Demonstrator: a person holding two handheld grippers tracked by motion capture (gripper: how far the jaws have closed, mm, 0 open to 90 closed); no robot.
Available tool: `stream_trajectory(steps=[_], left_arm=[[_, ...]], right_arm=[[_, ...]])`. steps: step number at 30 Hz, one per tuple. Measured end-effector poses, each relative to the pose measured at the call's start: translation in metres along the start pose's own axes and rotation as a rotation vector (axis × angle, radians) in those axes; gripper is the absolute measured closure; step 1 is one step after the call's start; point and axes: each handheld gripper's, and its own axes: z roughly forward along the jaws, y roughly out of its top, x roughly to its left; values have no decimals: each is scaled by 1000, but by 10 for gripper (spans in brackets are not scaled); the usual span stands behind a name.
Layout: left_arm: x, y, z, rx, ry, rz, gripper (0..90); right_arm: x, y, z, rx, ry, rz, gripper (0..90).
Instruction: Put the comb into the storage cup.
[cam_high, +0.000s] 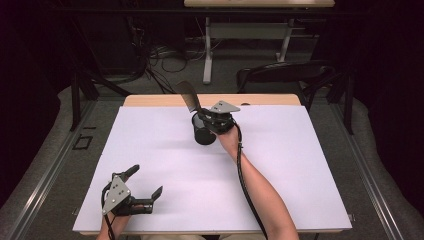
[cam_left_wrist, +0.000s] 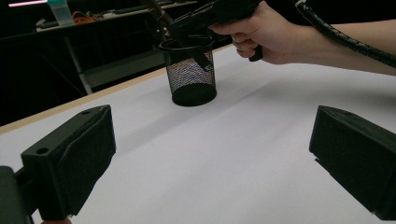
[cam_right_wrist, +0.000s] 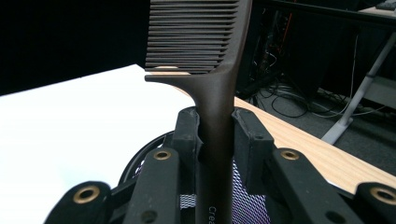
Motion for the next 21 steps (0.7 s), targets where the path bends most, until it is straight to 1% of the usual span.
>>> stream_trajectory(steps=[6,8,9,10,11,12,14,15,17,21], left_arm=[[0,0,0,-1,1,0,5],[0,0,-1,-2,1,-1,5],[0,0,-1,-3,1,-1,6],[1,0,-1,-2,1,-1,6],[0,0,0,-1,2,-2,5],[0,0,0,-1,1,-2,6],[0,0,0,1,-3,6,6],[-1,0,0,0,-5,3,6],[-1,0,0,0,-4,4,6],[0,0,1,-1,-4,1,6]], right_arm=[[2,0,0,17,4,-7,713],[2,0,-3,15,12,-7,655],[3,0,-5,17,13,-3,598],[3,1,-6,22,19,-1,573],[3,2,-8,29,27,-2,528],[4,4,-10,33,17,-5,481],[4,8,-14,35,32,8,430],[4,9,-16,39,36,4,407],[5,11,-19,51,61,6,354],[7,12,-25,80,86,3,284]])
